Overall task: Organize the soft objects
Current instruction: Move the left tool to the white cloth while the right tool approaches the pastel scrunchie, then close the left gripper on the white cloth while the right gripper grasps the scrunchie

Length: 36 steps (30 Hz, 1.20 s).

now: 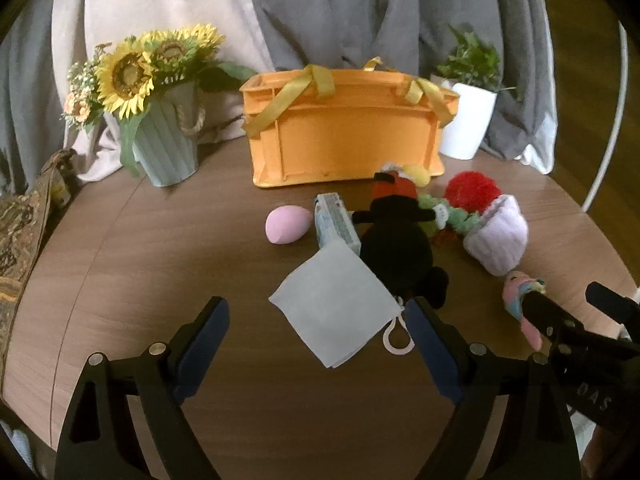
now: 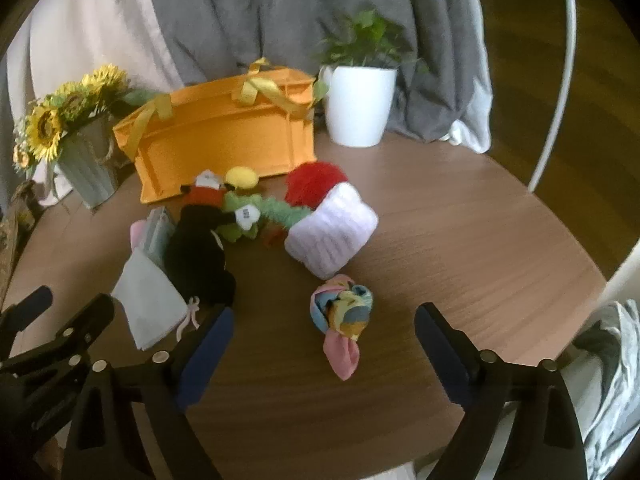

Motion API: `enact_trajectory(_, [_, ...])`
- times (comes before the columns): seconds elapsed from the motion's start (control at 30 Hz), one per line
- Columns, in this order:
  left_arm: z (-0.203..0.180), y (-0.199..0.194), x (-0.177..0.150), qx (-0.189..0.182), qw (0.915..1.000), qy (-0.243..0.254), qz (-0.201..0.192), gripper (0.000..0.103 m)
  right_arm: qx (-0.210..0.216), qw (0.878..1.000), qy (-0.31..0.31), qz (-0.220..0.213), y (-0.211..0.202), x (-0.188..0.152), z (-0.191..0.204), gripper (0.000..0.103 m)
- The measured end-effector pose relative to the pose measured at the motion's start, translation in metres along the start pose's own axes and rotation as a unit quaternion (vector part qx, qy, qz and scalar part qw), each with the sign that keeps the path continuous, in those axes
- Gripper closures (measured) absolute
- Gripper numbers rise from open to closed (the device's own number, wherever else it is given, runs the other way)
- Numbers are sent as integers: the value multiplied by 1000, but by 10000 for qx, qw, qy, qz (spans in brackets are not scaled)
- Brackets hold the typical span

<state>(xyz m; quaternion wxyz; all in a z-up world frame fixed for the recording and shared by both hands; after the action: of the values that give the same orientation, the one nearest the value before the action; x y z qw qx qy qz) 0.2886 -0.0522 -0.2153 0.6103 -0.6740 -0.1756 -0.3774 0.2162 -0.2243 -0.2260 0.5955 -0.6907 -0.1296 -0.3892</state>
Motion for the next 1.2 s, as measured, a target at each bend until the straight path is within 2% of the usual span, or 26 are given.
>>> enact_trajectory(0.1, [-1,6,-2,117,9999,-95,61,14,176,9996,-127,207,15,-3,2,13])
enact_trajectory(0.3, [-5,25,-3,257,9995,-89,169,19,170,9992,-160,316,34,-2,-5,14])
enact_trajectory(0.4, [-7,33,-3,304,9994,-23,176,22,171,9988,-159,424,42,-4,-8,19])
enact_trajectory(0.63, [-9,53,-7,191,9992,-19,355,34,134,9984,-47,542,54,-8,-11,23])
enact_trajectory(0.97, [-16,67,-17,53,9987,122,486,45,108,9977,-27,668,61,-14,-13,39])
enact_trajectory(1.2, [-24,66,-15,-251,9984,208,466,83,151,9974,-56,698,63,-15,-12,57])
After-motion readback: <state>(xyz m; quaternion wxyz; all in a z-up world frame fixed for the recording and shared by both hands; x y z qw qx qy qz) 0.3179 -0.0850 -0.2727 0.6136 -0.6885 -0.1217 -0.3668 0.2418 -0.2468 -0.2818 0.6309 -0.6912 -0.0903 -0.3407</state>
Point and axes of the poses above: each gripper's, at about its wrist camera, not at the fingertips, and y roughly the way its jaws point, z to its left, x to its top, the point moved 9 cm from there along y, roughly the way its jaws point, and after that the axes turned 1 degree about x, right-handed, at the moved point
